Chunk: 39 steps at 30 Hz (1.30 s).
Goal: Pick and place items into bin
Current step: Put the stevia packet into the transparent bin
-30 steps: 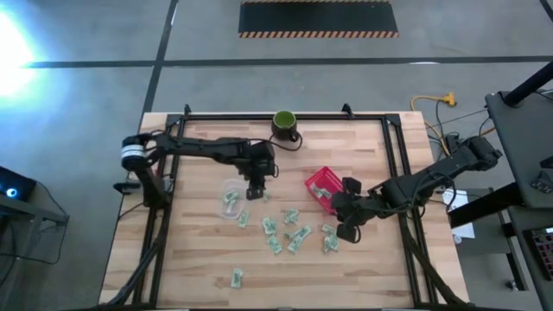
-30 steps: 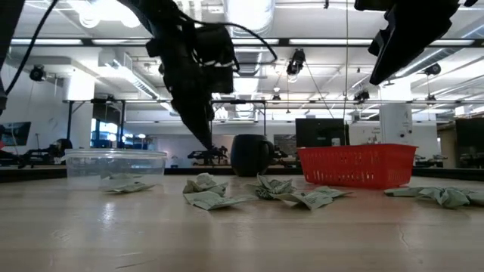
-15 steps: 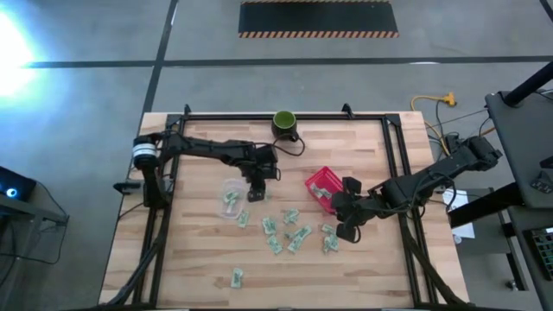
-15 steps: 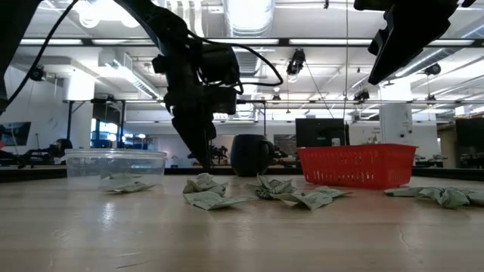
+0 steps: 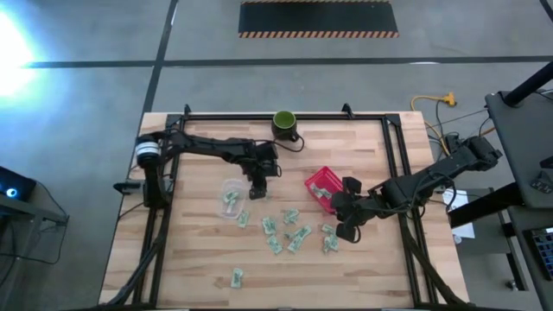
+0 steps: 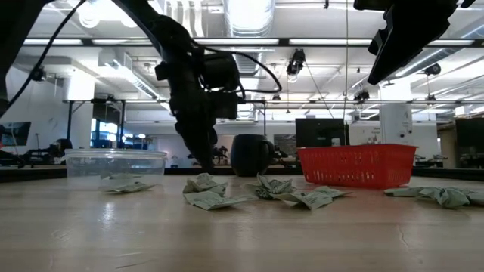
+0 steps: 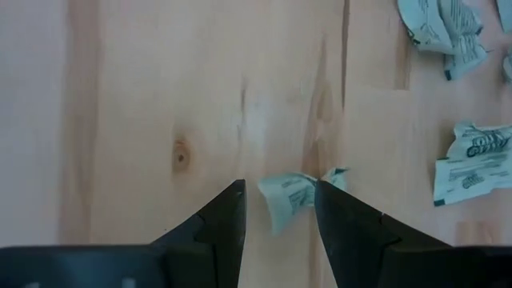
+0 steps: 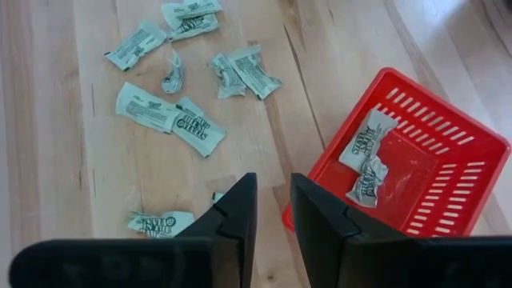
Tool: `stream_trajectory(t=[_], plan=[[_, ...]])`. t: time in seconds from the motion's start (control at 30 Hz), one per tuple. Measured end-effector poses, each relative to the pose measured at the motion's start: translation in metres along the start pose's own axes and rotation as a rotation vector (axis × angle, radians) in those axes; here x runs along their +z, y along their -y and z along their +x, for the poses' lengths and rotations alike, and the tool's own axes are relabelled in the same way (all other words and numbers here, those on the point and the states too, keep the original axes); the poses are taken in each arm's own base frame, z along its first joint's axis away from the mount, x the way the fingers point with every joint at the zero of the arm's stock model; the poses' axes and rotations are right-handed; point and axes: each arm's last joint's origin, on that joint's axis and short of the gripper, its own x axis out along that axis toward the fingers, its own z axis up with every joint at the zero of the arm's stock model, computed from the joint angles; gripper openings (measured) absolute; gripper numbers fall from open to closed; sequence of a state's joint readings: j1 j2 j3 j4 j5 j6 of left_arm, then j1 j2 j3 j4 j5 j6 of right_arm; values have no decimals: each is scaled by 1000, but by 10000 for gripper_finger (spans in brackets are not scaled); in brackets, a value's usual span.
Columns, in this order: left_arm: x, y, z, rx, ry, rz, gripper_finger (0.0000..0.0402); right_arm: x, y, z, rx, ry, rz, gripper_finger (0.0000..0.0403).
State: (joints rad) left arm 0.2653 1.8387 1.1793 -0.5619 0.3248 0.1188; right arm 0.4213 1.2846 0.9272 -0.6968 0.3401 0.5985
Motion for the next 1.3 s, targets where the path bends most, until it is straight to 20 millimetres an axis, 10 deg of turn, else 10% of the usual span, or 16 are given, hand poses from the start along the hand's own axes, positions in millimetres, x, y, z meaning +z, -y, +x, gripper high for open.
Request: stream_trajectory(t=[1.0,1.3], plan=[[-3,-1,9,56,-41,29,130,1,1,0,-39,25,-22,68],[0,0,8,67,-35,30,59,1,1,0,-44,29,-22,68]])
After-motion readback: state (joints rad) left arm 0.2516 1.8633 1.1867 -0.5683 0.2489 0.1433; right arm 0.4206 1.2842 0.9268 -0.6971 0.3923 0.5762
